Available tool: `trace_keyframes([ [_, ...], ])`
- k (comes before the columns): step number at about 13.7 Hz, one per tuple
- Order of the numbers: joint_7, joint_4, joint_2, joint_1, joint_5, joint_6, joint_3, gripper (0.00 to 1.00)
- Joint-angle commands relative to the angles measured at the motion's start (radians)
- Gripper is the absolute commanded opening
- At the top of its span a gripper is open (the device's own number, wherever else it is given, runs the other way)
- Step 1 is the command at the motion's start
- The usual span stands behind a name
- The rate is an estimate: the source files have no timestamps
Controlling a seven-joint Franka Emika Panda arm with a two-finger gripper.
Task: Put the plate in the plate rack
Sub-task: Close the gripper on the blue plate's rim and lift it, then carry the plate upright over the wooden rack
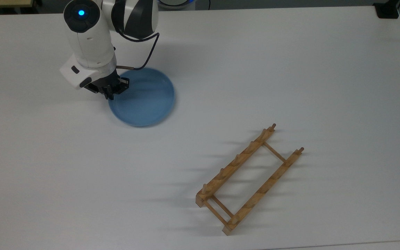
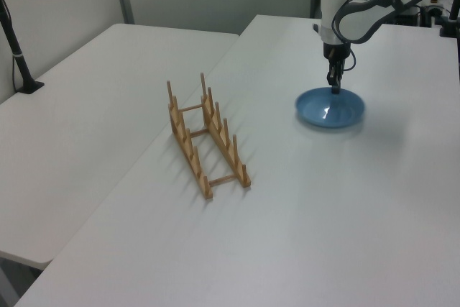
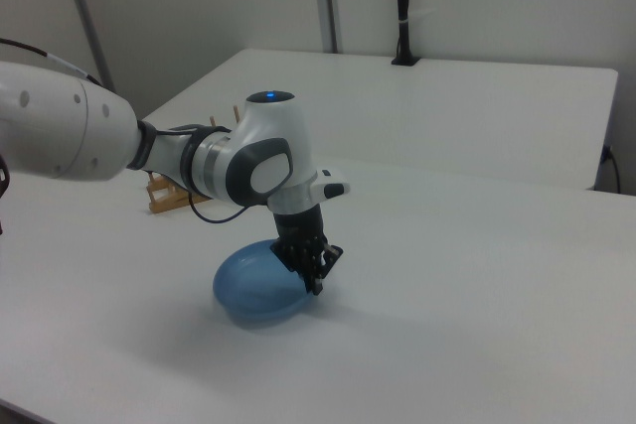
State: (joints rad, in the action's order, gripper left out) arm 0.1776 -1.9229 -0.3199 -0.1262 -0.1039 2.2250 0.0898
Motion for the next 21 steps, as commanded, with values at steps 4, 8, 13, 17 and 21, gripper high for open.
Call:
trace_keyframes([
  [4,-0.024,0.027,0.05,0.002,0.062,0.007,-0.007,0.0],
  [8,-0.055,0.123,0.126,0.01,0.125,-0.037,-0.013,0.0],
  [13,-0.22,0.284,0.136,0.01,0.104,-0.028,-0.073,0.0],
  [17,-0.352,0.332,0.16,0.011,-0.092,0.054,-0.152,0.0],
  [21,-0.723,0.329,0.157,0.037,-0.487,0.192,-0.22,0.0],
])
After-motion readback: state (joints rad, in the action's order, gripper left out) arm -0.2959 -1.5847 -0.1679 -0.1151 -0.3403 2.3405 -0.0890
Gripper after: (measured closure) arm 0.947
